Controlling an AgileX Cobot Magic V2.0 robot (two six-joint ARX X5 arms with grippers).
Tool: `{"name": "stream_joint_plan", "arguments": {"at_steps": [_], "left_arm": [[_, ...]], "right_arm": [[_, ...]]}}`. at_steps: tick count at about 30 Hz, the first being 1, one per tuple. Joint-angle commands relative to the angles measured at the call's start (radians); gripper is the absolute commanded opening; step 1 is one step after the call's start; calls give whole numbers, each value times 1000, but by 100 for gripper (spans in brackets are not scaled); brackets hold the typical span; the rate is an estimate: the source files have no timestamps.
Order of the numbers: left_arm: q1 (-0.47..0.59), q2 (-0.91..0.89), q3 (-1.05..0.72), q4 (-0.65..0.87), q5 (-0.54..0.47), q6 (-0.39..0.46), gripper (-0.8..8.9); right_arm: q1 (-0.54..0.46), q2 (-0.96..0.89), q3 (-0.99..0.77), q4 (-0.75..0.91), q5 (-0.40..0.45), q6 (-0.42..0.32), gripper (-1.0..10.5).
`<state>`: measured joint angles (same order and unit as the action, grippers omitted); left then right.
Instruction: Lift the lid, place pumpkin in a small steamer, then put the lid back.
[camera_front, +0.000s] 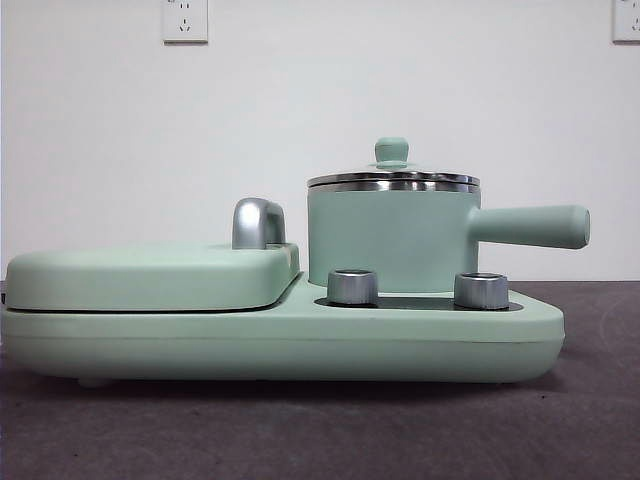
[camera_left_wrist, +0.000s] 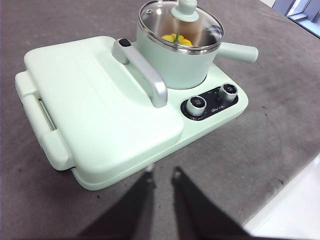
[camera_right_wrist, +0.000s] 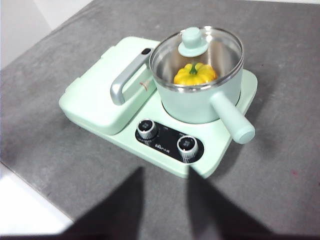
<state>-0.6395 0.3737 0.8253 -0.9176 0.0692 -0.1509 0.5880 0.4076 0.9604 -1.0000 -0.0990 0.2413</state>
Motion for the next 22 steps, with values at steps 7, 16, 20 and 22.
{"name": "stream_joint_plan", "arguments": {"at_steps": [7,16,20,22], "left_arm": [[-6,4,11,21,-2,-4,6],[35,-18,-58,103,-2,-4,6],[171,-86,-188,231,2,-3,6],[264,-140,-277,314,1,7,6]], "right_arm": [[5,2,12,29,-2,13,43],[5,2,12,29,-2,13,43],[5,2,12,29,-2,13,43],[5,2,12,29,-2,13,43]]}}
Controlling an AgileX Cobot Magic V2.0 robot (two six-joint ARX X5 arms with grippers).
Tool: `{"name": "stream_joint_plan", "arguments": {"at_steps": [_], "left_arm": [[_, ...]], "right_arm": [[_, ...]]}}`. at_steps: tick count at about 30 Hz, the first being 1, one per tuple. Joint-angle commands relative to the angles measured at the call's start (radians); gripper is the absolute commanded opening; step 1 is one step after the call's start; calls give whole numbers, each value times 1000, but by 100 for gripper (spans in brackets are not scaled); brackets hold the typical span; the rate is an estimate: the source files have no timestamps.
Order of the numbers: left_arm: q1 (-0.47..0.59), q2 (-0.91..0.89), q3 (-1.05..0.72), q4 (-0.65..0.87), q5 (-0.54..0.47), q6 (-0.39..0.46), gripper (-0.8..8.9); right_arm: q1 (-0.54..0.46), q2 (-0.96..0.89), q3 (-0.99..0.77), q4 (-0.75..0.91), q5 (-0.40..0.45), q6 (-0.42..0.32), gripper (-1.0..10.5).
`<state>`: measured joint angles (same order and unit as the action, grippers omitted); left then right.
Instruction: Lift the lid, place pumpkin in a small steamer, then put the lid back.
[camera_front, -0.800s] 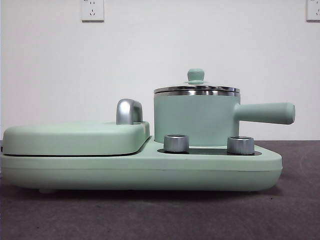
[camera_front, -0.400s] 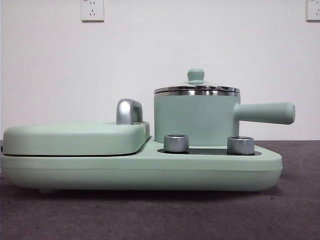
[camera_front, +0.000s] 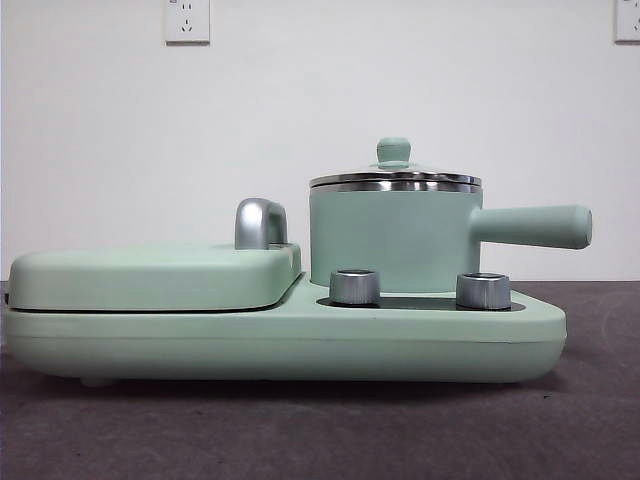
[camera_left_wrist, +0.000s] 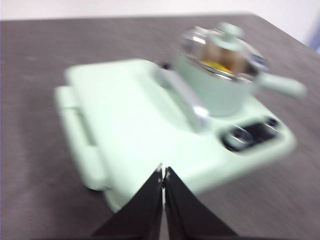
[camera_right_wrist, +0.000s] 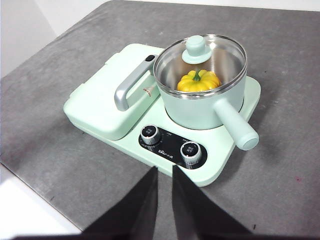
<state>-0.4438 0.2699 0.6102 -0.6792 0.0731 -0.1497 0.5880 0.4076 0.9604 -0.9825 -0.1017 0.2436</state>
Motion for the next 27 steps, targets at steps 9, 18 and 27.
{"name": "stream_joint_plan", "arguments": {"at_steps": [9,18,27], "left_arm": [[355,-241,-406,335,-3,40,6],[409,-267,-551,432,-10,97,6],[424,-267,-592,482,-37,97,6]], "right_arm": [[5,2,12,11,1,11,43],[5,2,12,11,1,11,43],[5,2,12,11,0,11,43]]}}
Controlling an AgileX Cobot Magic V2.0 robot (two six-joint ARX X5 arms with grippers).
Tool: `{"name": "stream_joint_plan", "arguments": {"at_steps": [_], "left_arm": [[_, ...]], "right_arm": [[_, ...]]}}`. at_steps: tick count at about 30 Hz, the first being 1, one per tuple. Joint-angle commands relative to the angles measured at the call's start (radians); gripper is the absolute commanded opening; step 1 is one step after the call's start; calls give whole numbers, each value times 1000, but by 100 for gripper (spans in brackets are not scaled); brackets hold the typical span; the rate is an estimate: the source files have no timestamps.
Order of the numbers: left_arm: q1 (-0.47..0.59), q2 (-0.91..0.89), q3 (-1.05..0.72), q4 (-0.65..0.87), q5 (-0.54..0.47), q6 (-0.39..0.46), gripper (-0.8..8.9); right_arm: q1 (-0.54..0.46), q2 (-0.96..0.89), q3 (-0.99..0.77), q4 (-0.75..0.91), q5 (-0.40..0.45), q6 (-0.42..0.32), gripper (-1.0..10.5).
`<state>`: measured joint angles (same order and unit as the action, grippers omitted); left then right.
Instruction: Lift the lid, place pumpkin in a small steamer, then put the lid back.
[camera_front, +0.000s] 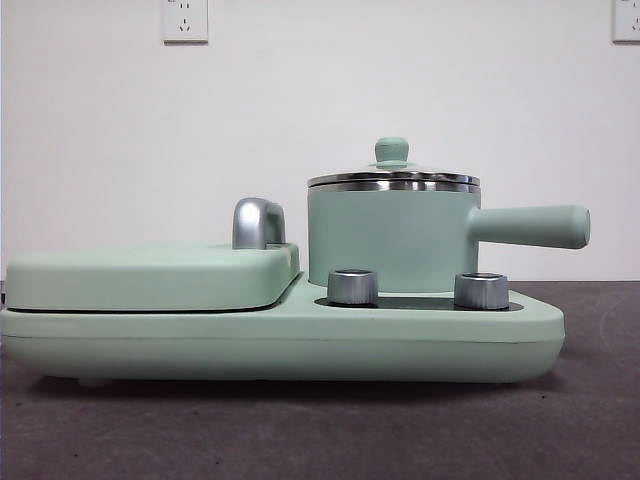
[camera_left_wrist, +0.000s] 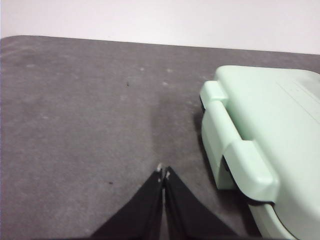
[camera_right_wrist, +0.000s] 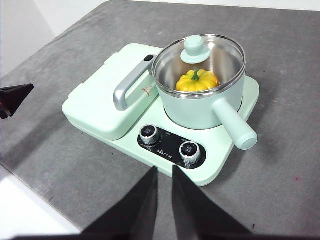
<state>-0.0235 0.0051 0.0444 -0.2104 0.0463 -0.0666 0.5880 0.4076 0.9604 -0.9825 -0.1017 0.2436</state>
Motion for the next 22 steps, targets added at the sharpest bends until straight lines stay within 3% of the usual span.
{"name": "stream_joint_plan", "arguments": {"at_steps": [1,22], "left_arm": [[4,-2,-32,26,-11,13,6],[4,-2,-32,24,-11,13,6]], "right_arm": [[5,2,12,11,0,11,43],[5,2,12,11,1,11,43]]}}
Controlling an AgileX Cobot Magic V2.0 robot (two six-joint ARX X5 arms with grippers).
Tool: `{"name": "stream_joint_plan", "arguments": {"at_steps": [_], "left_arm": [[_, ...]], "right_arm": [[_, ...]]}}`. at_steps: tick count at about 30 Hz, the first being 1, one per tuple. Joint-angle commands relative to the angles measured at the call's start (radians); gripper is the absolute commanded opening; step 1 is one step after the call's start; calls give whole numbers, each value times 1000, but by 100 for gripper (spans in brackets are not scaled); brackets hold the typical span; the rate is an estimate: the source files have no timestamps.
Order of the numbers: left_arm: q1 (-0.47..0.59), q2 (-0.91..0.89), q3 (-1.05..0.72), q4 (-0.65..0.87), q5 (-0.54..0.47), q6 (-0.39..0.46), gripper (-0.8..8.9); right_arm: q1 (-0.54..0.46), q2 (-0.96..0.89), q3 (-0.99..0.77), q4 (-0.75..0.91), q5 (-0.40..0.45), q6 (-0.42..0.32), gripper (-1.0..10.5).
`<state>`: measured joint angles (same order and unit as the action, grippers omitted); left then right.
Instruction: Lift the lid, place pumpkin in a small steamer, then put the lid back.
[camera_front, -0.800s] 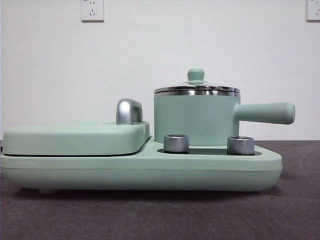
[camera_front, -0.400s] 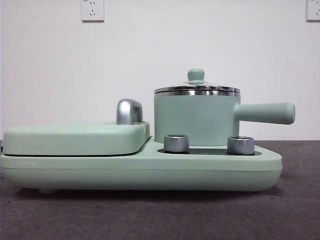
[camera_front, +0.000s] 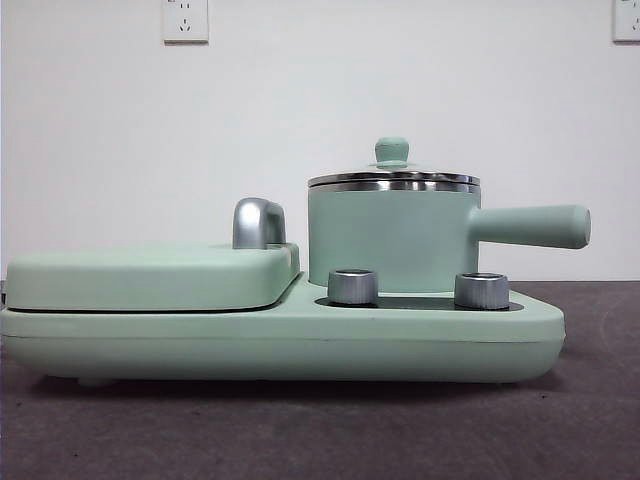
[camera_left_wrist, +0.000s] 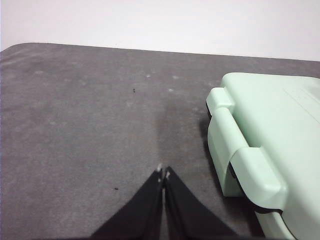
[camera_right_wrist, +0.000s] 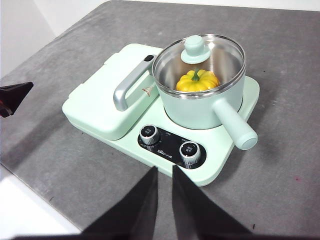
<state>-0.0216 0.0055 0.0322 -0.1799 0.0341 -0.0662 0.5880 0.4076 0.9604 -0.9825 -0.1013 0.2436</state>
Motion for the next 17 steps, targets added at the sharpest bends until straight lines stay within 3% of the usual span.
{"name": "stream_joint_plan", "arguments": {"at_steps": [1,5,7,14,17], "left_arm": [[2,-2,-19,-6,1,12,6],[2,-2,-19,-6,2,13,6],[2,-2,-19,-6,1,13,6],[2,-2,-19,-6,1,13,6],[2,-2,-19,-6,1,13,6]], "right_arm": [[5,2,12,11,0,11,43],[-24,-14,2,14,8,11,43],[-71,-24,-35,58,-27,11,43],[-363,-191,-414,533,-47,9,42],[-463,-256,-570,689,10,2,42]]}}
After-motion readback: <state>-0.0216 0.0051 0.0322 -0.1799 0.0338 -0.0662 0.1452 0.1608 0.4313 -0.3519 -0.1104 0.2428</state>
